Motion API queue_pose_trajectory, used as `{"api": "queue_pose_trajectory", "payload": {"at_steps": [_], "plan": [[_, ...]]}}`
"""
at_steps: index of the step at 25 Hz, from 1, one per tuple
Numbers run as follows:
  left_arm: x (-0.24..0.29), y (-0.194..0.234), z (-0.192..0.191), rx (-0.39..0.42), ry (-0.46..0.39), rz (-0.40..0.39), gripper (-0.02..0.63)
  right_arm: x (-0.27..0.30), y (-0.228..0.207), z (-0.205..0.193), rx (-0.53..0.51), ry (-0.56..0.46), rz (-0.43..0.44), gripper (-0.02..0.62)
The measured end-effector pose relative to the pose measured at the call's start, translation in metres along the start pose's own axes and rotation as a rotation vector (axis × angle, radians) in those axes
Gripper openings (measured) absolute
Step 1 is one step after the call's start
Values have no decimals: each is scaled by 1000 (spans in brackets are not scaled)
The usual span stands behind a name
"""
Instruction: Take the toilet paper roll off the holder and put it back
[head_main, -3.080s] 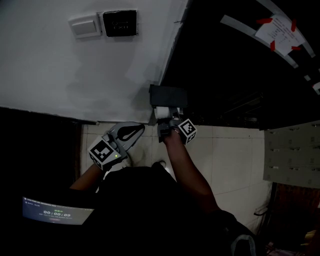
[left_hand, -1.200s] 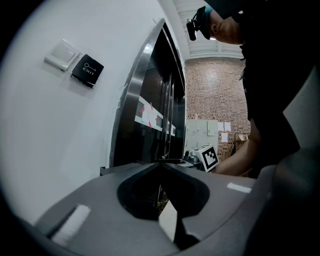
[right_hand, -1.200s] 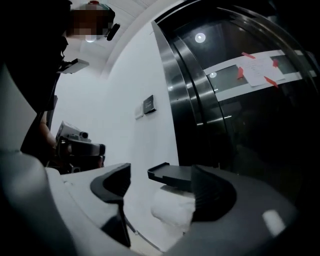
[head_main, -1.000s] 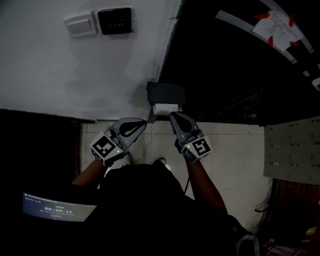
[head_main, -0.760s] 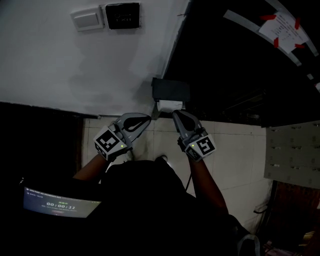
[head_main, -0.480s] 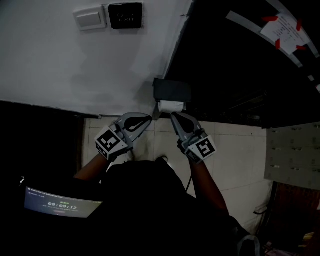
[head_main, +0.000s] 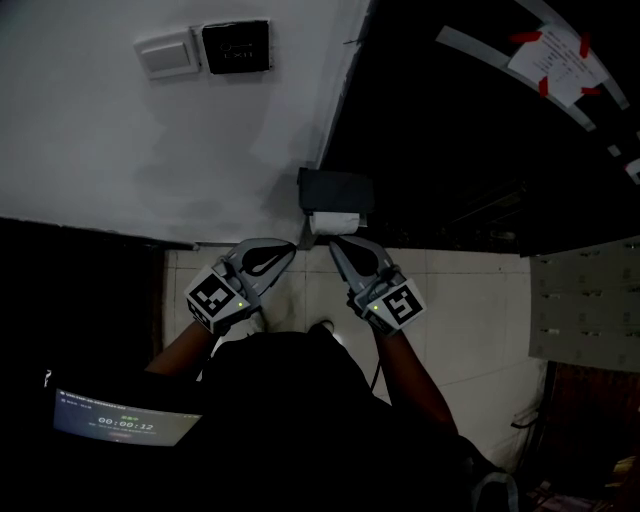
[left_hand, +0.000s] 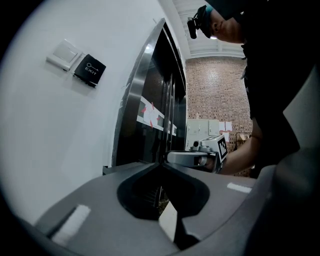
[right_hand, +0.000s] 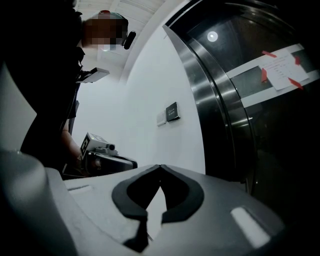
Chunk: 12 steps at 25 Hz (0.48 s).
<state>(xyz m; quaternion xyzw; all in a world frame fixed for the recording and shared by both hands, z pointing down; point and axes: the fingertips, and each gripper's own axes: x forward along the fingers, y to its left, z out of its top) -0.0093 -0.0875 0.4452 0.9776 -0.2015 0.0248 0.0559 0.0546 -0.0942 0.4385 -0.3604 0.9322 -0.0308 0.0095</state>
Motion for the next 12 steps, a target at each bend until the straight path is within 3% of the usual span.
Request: {"api": "queue_pose_trajectory", "payload": {"at_steps": [12], "plan": [[1, -2, -4, 6, -3, -1, 2, 0, 7, -5, 1, 15, 18, 2]]}}
